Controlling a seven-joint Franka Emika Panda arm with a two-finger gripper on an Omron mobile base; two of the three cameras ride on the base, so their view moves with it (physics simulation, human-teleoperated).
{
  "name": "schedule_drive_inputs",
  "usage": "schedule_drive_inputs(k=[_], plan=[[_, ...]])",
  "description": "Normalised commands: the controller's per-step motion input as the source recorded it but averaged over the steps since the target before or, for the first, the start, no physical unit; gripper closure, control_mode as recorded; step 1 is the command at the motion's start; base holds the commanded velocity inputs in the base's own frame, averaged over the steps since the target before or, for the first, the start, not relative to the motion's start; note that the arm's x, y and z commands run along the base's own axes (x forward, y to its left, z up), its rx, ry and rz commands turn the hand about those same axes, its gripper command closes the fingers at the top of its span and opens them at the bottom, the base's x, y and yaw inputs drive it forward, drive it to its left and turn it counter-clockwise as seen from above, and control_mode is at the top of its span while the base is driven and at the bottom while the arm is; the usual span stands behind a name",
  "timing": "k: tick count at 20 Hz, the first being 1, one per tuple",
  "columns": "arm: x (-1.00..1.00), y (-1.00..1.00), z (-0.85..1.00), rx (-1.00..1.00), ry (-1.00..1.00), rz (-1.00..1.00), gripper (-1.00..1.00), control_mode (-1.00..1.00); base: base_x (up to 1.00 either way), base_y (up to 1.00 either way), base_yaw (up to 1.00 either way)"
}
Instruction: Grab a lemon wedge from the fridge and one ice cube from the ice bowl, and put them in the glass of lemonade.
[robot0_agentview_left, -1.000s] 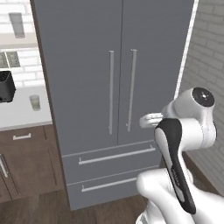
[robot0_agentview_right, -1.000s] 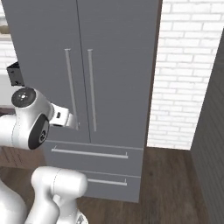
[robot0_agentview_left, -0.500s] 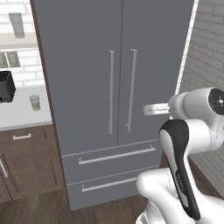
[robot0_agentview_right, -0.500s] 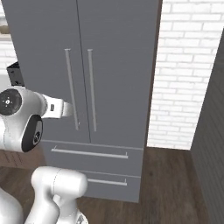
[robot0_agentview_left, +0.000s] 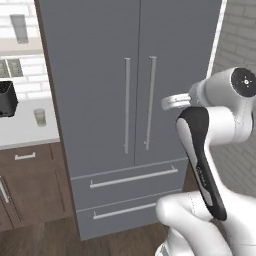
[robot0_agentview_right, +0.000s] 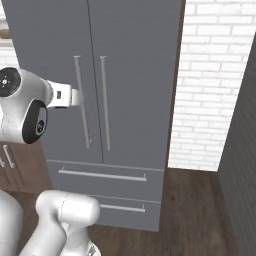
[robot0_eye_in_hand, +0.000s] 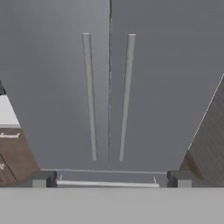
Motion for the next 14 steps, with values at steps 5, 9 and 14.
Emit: schedule_drive_inputs(k=[5, 9, 14], plan=[[0.56, -0.11, 0.02, -0.04, 0.06, -0.03, -1.00, -1.00, 0.00, 0.00, 0.00], [0.61, -0.01, -0.18, 0.00, 0.05, -0.11, -1.00, -1.00, 0.00, 0.00, 0.00], [0.67, 0.06, -0.31, 0.00, 0.01, -0.09, -1.00, -1.00, 0.00, 0.00, 0.00]])
